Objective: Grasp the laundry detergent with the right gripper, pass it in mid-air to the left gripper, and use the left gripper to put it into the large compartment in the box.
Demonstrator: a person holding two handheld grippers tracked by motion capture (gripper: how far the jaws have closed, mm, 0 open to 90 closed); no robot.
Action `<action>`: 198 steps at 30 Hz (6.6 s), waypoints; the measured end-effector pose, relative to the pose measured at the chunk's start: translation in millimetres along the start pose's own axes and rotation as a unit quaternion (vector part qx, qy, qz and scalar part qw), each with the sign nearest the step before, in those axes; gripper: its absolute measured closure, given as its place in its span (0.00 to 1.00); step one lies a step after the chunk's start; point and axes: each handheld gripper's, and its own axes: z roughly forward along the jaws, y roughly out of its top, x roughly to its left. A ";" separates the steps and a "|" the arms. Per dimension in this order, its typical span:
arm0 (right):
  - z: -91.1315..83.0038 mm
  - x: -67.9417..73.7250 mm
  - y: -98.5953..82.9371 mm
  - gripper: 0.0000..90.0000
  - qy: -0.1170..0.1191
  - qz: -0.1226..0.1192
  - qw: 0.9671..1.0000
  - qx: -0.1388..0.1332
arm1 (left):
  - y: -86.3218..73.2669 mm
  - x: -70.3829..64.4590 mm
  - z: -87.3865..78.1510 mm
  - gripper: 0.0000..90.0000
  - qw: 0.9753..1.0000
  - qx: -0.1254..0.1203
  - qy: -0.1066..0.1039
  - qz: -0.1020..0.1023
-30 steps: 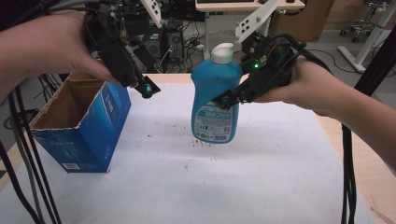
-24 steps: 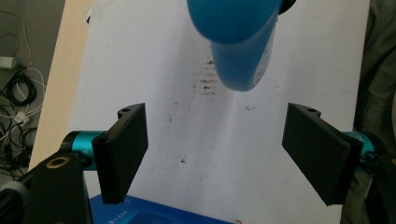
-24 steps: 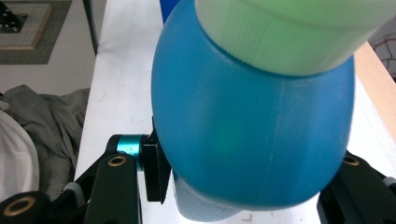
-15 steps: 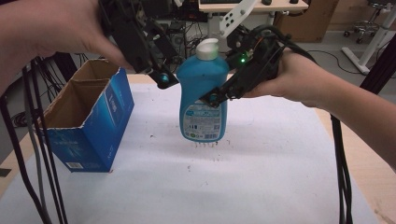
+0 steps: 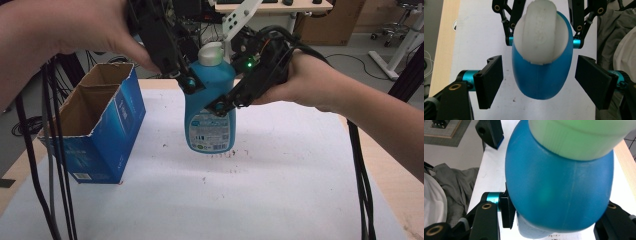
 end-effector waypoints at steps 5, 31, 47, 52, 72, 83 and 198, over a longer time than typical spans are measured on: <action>1.1 1.5 2.3 0.50 0.000 -0.004 1.000 0.005 | 3.4 -2.0 4.1 0.25 1.000 0.005 -0.006 0.003; -3.8 2.6 4.9 0.50 -0.006 0.000 1.000 0.002 | 9.2 -3.9 10.1 0.25 1.000 0.012 -0.006 0.008; -5.7 1.4 4.6 0.50 -0.009 0.003 1.000 0.001 | 9.1 -4.4 9.8 0.25 1.000 0.011 -0.008 0.012; -5.9 0.9 4.6 0.50 -0.011 0.004 1.000 -0.001 | 9.2 -3.9 8.9 0.25 1.000 0.010 -0.002 0.009; -5.6 1.2 5.4 0.50 -0.009 0.004 1.000 -0.001 | 9.5 -4.7 8.0 0.30 1.000 0.006 0.003 0.008; -3.8 3.7 7.4 0.50 -0.008 -0.002 1.000 0.002 | 9.3 -4.7 7.6 0.35 1.000 0.005 0.003 0.009; -25.0 -2.8 -44.9 0.24 -0.081 0.101 0.986 0.107 | -42.0 -1.1 -57.4 0.42 0.991 -0.006 0.082 -0.101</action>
